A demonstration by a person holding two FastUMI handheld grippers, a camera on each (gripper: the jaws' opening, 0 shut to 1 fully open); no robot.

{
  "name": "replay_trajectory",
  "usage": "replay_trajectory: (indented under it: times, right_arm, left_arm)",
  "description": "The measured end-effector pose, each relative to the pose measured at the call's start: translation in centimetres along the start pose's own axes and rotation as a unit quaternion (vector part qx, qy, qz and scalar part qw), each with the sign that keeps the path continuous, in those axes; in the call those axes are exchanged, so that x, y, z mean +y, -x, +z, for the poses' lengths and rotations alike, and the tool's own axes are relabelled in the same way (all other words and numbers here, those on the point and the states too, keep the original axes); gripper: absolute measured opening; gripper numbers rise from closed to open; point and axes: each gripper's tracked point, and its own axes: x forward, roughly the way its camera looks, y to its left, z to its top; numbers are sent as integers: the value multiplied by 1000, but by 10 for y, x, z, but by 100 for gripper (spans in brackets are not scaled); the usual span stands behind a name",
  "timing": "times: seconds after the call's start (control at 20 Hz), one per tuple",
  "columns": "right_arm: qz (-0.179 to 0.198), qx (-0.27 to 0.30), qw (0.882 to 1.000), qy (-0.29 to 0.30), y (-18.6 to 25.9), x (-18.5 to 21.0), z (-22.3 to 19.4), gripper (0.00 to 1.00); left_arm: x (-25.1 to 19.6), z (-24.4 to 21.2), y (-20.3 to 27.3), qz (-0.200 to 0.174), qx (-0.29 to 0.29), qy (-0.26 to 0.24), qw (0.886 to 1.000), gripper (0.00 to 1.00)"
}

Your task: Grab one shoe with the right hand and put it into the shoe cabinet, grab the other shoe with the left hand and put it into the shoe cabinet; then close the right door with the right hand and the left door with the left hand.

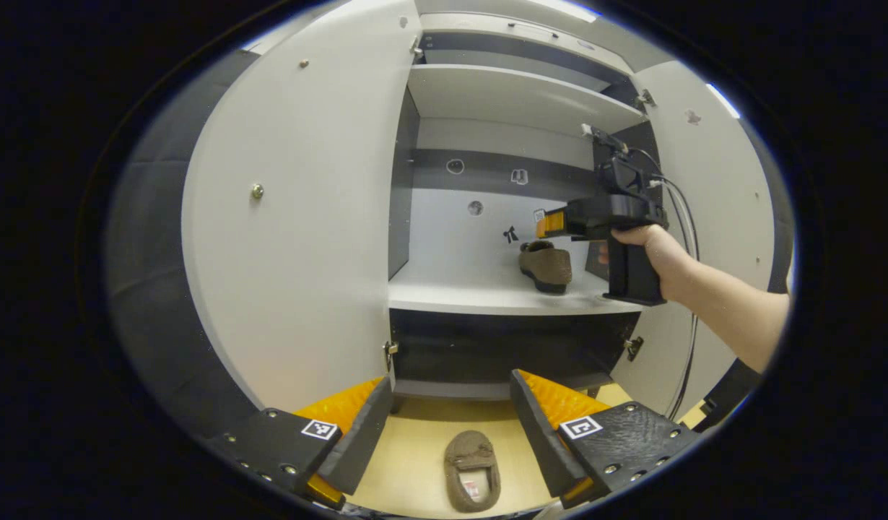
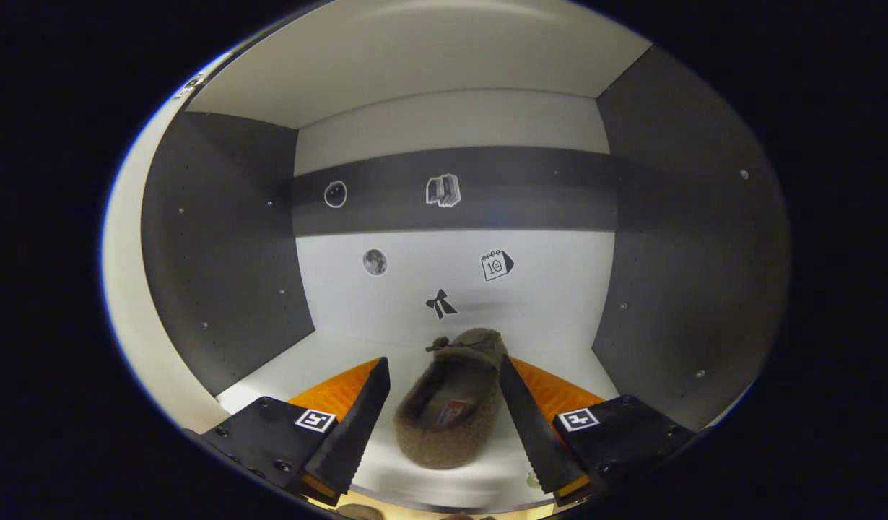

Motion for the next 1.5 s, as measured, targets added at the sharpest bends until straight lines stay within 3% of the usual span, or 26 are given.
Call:
replay_trajectory:
  times: [0.25,0.4,0.45,0.5,0.55,0.65,0.7,0.8,1.0,1.1,1.25,1.5]
  right_arm:
    - [-12,-35,999,19,60,2,10,96]
    - [-7,-47,999,20,98,8,-1,96]
    - [-10,-50,998,21,109,7,-7,96]
    - [-15,-53,998,24,119,6,-13,99]
    - [-22,-53,998,27,129,2,-20,93]
    - [-36,-44,998,27,149,-5,-37,93]
    - [-40,-39,998,24,159,-7,-45,93]
    - [-51,-29,998,12,180,-12,-63,93]
    - [-72,-10,997,-2,224,-12,-99,96]
    - [-84,-2,996,10,244,-15,-110,94]
    - [-103,8,994,20,276,-21,-120,93]
    - [-175,28,984,3,339,-47,-142,96]
  left_arm:
    - [-1,-45,-12,-23,66,5,998,95]
    - [-2,-90,-16,-33,123,-18,992,95]
    - [-2,-105,-18,-33,140,-27,989,100]
    - [-5,-121,-18,-41,154,-33,987,100]
    - [-9,-132,-18,-50,167,-37,984,95]
    - [-18,-152,-22,-69,189,-52,978,100]
    - [-17,-161,-21,-76,200,-60,975,95]
    - [-19,-185,-24,-88,227,-78,967,95]
    - [-10,-228,-50,-94,259,-150,949,95]
    - [-13,-249,-64,-107,278,-147,943,100]
    - [-9,-271,-81,-116,296,-158,935,95]
    - [-8,-293,-103,-129,318,-174,923,95]
